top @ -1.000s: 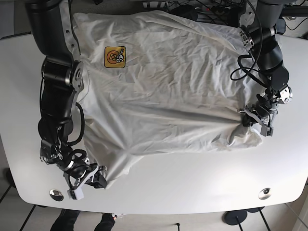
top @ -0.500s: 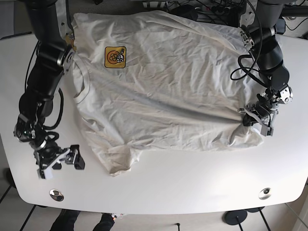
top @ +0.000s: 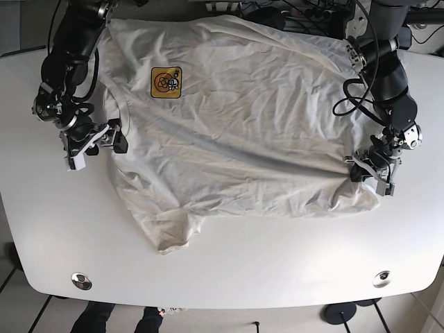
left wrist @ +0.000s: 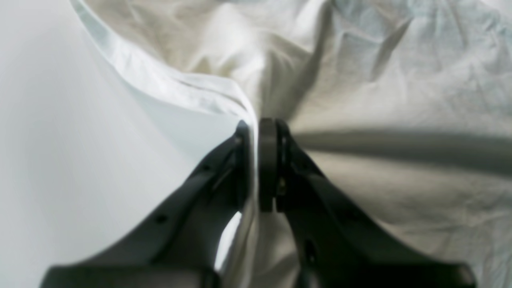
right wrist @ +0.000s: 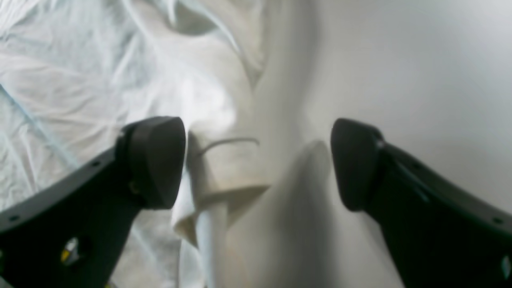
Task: Fold the T-shirt properly
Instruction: 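Grasp the opposite hem corner with the left gripper and adjust the right grip, then lift the hem with both grippers and flip the shirt over, print up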
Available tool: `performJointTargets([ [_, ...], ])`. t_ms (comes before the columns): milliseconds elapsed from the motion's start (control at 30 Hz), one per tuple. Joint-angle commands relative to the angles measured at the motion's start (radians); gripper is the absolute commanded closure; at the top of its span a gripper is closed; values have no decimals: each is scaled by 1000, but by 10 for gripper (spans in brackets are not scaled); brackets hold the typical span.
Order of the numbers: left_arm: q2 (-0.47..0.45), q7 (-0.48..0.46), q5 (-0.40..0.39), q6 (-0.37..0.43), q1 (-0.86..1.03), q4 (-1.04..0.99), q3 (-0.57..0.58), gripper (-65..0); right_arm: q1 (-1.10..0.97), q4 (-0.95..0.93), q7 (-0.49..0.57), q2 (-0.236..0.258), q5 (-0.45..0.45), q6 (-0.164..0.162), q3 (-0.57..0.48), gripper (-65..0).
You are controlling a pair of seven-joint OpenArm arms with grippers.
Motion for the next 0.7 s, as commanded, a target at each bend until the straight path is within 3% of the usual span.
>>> performJointTargets([
  [33,-15,16,9,6,-14,14,-1,0,26,7,24,-13,27,11,-1,-531],
  [200,-15,16,9,6,-14,14,-1,0,118,-178,33,-10,27,11,-3,-526],
  [400,-15,16,9,6,-17,16,-1,0,167,-272,93,-7,25,11,-4,-506],
  [467,-15,16,9,6,-18,16,-1,0,164,-269,91,-7,25,11,-4,-404],
  [567,-15,16,9,6,-18,16,-1,0,163,-269,90,-7,25,11,-47,-135],
  [700,-15,16,6,5,-20,17,-3,0,134,-232,91,22,36,11,-123,-22],
])
